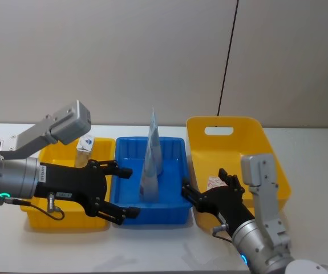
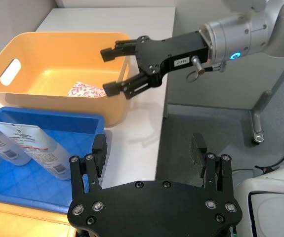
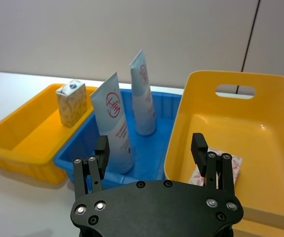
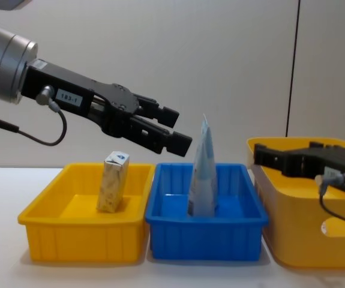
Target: Bimanual collaborative sorting of washing and personal care products
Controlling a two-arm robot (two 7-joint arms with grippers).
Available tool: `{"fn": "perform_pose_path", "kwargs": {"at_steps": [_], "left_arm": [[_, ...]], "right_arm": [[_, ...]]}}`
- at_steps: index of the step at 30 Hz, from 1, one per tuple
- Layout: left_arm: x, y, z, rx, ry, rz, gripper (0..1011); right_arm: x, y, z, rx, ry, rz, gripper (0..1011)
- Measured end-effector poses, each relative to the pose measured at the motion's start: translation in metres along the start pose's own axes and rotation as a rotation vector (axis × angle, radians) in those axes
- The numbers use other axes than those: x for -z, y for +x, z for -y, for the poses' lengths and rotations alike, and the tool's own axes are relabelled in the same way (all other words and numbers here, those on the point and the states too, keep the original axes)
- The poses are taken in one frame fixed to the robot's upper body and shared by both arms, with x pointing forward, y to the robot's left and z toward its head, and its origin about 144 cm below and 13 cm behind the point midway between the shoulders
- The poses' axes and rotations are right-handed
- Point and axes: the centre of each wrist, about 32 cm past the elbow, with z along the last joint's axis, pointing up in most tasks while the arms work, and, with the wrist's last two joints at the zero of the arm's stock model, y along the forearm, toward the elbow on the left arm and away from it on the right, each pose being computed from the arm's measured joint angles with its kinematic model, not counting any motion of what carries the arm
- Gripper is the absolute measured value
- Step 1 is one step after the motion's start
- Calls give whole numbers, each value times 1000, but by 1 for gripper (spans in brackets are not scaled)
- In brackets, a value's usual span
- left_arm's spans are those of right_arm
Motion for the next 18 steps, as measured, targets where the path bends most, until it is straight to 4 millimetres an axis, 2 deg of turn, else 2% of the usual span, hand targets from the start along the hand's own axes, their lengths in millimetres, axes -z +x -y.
{"fn": "perform_pose_path", "kwargs": {"at_steps": [12,18], "left_arm": [[0,0,0,0,0,0,1001],[0,0,0,0,0,0,1001]], "right_arm": [[12,10,-25,-89,-22,60,1004],[16,15,-46,-132,-28,89,1004]]}}
